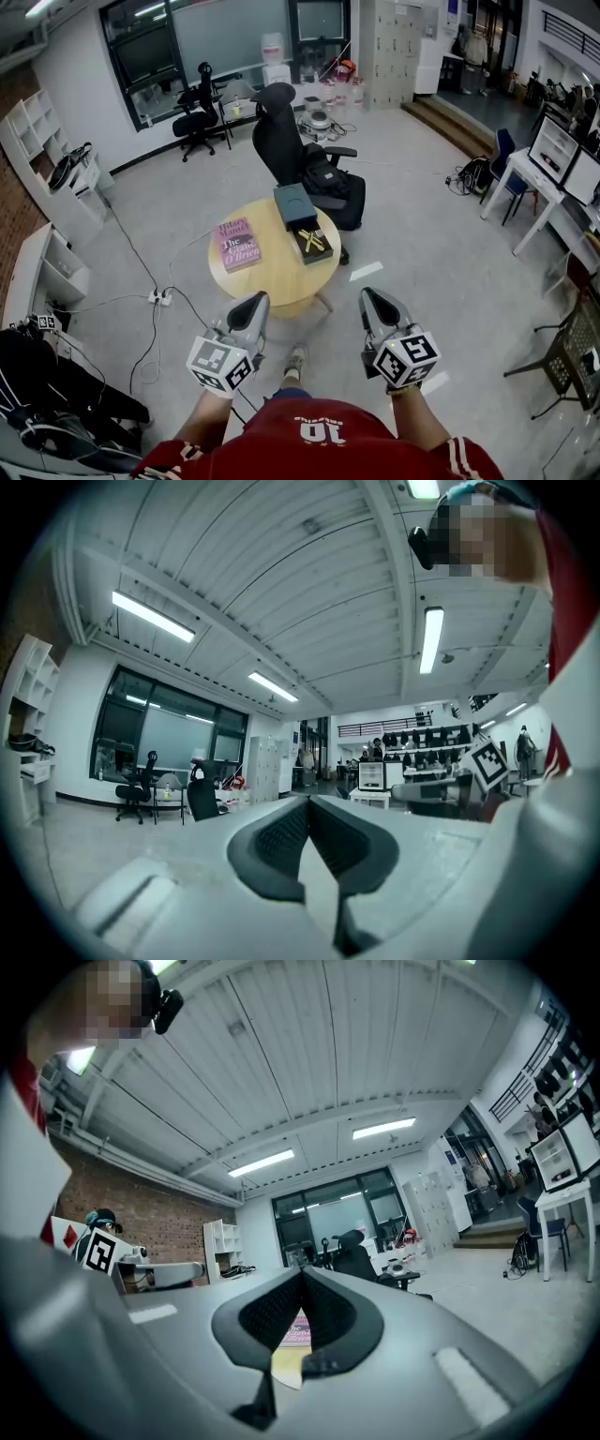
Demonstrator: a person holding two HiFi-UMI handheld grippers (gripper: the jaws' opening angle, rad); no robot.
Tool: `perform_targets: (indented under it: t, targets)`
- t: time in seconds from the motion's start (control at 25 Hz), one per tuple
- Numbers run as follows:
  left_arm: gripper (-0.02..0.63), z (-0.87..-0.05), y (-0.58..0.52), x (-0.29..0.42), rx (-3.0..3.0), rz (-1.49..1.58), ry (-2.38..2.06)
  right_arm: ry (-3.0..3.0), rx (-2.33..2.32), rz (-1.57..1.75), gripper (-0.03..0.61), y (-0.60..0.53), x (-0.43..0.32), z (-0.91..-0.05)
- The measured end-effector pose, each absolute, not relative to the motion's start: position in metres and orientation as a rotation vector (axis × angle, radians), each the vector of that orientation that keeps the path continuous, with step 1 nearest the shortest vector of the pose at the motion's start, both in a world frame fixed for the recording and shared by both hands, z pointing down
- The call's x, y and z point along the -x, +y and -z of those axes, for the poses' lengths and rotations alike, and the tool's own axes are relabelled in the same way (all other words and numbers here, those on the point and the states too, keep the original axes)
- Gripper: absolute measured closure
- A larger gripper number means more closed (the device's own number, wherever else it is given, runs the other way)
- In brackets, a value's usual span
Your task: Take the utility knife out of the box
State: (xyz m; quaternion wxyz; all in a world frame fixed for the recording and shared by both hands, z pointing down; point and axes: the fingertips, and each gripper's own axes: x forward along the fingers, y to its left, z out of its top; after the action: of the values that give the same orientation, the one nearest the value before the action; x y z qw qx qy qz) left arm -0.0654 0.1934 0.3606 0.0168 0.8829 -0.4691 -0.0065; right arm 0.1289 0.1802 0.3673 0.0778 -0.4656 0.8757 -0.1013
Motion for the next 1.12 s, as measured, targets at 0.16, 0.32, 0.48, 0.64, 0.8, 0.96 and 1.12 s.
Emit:
perform_targets:
  t: [0.16,0.32,0.48,0.64,0.8,0.96,1.12]
  targets:
    - [0.611,-0.361,0.191,0.066,-2.746,0.018,-1.446,2.619,1.385,0.313,0.581,0.180,-0.126,-0.367]
    - [0.611,-0.360,0.187,0.064,-2.743,0.017,-1.436,2.624,1.383,0.325,0.581,0.180,-0.126,-0.366]
    - [0.611,-0.365,0.184,0.063,-2.730,0.004,-1.440,2.623,1.387,0.347,0.581,0.177,-0.126,-0.372]
    - [0.611,-0.371,0.182,0.067,-2.708,-0.014,-1.455,2.615,1.376,0.374,0.581,0.173,-0.125,-0.375]
    - [0.611,-0.370,0.176,0.071,-2.694,-0.019,-1.475,2.618,1.369,0.373,0.581,0.168,-0.123,-0.374]
    - [0.611,-0.371,0.166,0.071,-2.692,-0.020,-1.481,2.612,1.371,0.376,0.581,0.161,-0.126,-0.373]
    - [0.611,-0.373,0.154,0.074,-2.684,-0.009,-1.488,2.615,1.377,0.370,0.581,0.150,-0.125,-0.373]
